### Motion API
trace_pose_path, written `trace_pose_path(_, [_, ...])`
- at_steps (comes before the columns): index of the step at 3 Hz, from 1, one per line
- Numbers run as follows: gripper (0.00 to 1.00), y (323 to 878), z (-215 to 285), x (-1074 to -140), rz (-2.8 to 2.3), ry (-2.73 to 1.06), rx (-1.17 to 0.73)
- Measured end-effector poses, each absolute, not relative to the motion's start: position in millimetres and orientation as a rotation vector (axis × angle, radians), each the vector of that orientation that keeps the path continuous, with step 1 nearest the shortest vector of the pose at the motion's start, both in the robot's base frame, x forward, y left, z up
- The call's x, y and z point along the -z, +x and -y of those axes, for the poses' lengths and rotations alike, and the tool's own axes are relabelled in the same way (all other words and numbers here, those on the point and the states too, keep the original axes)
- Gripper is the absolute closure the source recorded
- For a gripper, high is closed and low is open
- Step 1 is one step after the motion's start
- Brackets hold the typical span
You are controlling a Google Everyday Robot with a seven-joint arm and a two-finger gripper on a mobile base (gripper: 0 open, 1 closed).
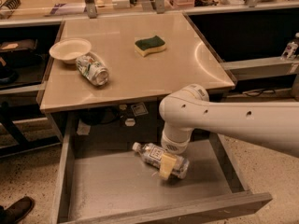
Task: Pick blue plastic bottle from top drawer and place on counter
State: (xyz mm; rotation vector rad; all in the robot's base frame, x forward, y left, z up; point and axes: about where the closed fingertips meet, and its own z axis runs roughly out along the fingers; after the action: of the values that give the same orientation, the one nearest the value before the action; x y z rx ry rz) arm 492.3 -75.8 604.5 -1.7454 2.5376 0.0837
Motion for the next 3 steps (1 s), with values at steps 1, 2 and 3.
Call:
trace_pose_path(1, [0.42, 492.3, 75.8, -604.5, -2.538, -1.745, -0.084])
trace_pose_path(2, [0.65, 492.3, 75.8, -604.5, -2.538, -1.745, -0.084])
trace_pose_path(3, [0.89, 489.0, 76.3, -610.2, -2.526, -1.746, -0.087])
